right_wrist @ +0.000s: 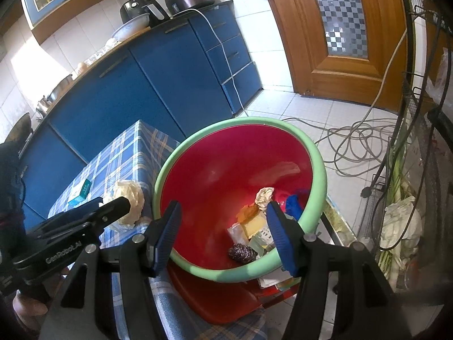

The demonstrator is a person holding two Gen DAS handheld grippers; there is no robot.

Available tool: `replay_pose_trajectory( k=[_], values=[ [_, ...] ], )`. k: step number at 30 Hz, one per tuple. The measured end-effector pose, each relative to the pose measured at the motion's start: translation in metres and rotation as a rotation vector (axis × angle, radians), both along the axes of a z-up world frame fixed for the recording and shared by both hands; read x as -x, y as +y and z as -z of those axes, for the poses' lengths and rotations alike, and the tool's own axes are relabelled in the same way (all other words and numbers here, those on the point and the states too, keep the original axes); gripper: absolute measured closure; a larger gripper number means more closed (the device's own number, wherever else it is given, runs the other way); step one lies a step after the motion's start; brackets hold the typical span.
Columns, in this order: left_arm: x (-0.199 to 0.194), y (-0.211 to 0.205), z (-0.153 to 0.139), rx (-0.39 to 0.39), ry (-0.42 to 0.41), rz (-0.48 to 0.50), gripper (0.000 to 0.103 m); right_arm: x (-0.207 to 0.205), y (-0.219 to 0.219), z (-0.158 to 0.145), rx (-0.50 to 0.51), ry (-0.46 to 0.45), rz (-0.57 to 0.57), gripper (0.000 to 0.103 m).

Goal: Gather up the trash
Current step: 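Open the right tool to drop the scrubber, then the left tool drops the tissue, then move both open tools back over the table toward the blue tube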

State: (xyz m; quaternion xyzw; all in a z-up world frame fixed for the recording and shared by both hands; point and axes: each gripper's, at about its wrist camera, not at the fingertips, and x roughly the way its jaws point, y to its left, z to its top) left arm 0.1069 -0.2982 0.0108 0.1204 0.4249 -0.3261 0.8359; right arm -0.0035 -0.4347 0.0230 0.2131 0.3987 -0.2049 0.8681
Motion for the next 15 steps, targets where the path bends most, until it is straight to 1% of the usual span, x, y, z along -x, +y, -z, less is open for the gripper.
replay_pose_trajectory(
  k=[2,3,4,7,11,13,14,15],
  values=[
    [-0.003,-0.001,0.004,-0.010,0.002,-0.005,0.045,0.000,-0.001,0.001,-0.004,0.001,0.000,0.039],
    [-0.004,-0.001,0.006,-0.013,0.003,-0.007,0.049,0.000,-0.001,0.001,-0.005,0.002,0.000,0.039],
    [-0.005,-0.002,0.007,-0.017,0.005,-0.009,0.057,0.000,-0.001,0.002,-0.006,0.002,0.001,0.039],
    [-0.006,-0.002,0.007,0.000,-0.003,-0.003,0.062,0.000,-0.003,0.003,-0.009,0.003,0.004,0.039],
    [-0.003,-0.007,-0.002,0.051,-0.012,0.033,0.061,0.000,-0.004,0.004,-0.012,0.005,0.008,0.039],
    [-0.002,-0.012,-0.006,0.058,-0.021,0.046,0.058,0.000,-0.005,0.005,-0.014,0.005,0.009,0.039],
    [-0.001,-0.013,-0.006,0.058,-0.023,0.046,0.055,0.000,-0.005,0.005,-0.013,0.006,0.009,0.039],
    [0.000,-0.013,-0.007,0.056,-0.026,0.046,0.055,0.001,-0.005,0.005,-0.012,0.006,0.009,0.039]
  ],
)
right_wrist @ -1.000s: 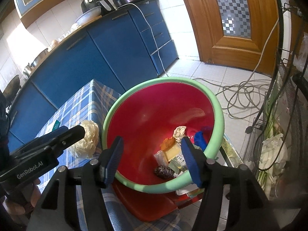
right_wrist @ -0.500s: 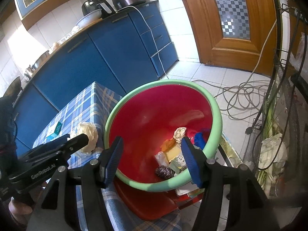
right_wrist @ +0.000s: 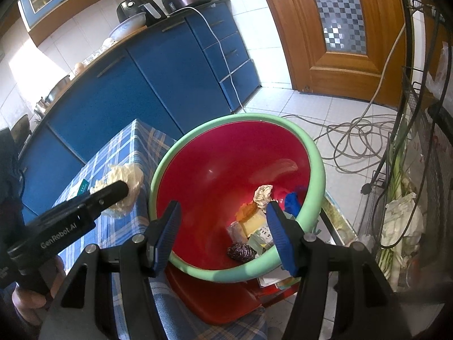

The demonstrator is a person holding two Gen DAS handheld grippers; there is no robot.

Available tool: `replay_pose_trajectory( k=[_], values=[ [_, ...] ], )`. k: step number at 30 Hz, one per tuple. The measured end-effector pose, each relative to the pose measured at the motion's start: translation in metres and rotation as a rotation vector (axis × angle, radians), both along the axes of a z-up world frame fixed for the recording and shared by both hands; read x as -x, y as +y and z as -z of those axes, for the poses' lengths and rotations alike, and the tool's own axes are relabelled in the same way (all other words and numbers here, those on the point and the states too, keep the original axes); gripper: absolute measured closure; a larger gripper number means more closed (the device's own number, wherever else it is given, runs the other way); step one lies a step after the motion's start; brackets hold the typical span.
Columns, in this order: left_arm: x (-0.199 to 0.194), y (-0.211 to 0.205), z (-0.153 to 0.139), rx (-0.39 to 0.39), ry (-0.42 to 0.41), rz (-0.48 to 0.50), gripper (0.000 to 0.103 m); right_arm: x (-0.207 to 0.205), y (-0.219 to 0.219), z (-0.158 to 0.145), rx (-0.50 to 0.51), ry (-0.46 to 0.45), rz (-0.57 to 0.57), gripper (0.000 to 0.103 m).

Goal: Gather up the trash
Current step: 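Move both open tools back over the table toward the blue tube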

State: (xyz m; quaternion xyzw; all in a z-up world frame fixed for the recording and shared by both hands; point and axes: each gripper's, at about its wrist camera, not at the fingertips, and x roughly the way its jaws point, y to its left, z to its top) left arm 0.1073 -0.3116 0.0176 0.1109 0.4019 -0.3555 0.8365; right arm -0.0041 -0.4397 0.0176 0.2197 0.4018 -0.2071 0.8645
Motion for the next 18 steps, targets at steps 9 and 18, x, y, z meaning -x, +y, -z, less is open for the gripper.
replay_pose_trajectory(
  k=[9,18],
  values=[
    [0.002,0.021,-0.005,0.001,0.002,-0.042,0.054,-0.001,0.005,-0.001,0.000,-0.005,-0.008,0.039],
    [-0.021,0.086,-0.001,-0.017,0.030,-0.236,0.054,-0.013,0.031,-0.004,-0.005,-0.013,-0.074,0.039]
  ],
)
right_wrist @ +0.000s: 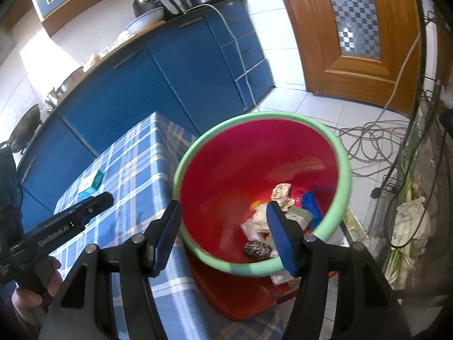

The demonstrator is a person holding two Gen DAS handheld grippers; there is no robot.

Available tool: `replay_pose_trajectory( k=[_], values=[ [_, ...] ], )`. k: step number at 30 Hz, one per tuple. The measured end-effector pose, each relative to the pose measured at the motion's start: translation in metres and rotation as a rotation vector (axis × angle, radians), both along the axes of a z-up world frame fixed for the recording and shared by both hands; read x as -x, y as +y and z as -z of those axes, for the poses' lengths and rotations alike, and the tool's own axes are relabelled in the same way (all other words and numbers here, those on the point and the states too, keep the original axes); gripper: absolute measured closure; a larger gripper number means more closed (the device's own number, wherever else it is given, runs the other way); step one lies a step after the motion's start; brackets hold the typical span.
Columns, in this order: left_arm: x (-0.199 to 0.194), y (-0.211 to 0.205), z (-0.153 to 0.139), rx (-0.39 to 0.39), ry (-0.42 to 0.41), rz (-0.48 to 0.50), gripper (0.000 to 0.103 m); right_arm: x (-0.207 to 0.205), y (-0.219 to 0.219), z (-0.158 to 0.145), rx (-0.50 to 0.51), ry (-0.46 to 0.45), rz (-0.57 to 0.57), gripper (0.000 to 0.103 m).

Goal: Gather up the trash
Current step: 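Move both open tools back over the table toward the blue tube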

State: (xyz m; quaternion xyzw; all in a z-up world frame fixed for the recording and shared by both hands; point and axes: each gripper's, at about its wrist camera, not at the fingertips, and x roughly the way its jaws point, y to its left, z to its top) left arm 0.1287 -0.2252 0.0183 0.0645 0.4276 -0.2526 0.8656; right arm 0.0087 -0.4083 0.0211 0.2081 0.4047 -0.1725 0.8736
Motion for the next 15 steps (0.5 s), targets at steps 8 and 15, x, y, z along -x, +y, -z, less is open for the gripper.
replay_pose_trajectory(
  k=[8,15],
  values=[
    [-0.024,0.067,0.011,0.027,0.062,-0.185,0.054,-0.013,0.026,0.004,0.000,0.012,-0.061,0.039],
    [-0.039,0.109,0.015,0.057,0.073,-0.310,0.054,-0.025,0.046,0.009,0.004,0.029,-0.108,0.039]
  ],
)
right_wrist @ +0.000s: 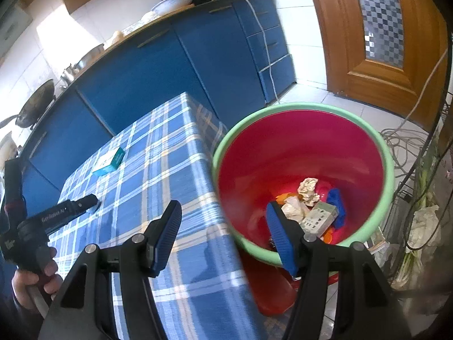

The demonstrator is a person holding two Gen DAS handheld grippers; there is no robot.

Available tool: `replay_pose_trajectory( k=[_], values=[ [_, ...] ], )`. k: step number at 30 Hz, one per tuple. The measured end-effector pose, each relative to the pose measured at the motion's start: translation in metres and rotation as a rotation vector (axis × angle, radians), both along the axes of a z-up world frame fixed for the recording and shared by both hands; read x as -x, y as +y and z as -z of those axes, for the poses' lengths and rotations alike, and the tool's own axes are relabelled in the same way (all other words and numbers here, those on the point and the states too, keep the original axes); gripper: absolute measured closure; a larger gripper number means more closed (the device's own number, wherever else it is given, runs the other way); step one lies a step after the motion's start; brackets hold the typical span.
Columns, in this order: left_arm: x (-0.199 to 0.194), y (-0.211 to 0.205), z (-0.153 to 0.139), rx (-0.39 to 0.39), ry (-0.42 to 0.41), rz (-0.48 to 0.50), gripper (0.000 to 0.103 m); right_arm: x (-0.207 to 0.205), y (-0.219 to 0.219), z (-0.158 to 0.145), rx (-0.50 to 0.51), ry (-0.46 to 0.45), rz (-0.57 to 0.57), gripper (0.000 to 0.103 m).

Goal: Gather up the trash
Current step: 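Move both open tools back over the table toward the blue tube, then grasp the light-blue tube with the left tool while the right tool grasps the medicine box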

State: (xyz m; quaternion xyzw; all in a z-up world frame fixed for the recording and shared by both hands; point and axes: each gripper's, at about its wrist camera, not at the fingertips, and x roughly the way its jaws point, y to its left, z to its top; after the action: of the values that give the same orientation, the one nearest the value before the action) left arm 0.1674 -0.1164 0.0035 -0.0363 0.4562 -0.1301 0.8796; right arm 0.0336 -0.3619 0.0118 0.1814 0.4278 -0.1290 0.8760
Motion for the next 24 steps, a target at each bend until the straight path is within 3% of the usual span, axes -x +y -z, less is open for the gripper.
replay_pose_trajectory(
  k=[11,24],
  values=[
    [-0.027,0.037,0.016,0.037,0.040,-0.114,0.054,-0.006,0.014,0.003,0.014,0.018,-0.030,0.039],
    [-0.039,0.033,0.020,0.114,0.047,-0.065,0.054,-0.017,0.030,0.007,0.025,0.039,-0.063,0.039]
  ],
)
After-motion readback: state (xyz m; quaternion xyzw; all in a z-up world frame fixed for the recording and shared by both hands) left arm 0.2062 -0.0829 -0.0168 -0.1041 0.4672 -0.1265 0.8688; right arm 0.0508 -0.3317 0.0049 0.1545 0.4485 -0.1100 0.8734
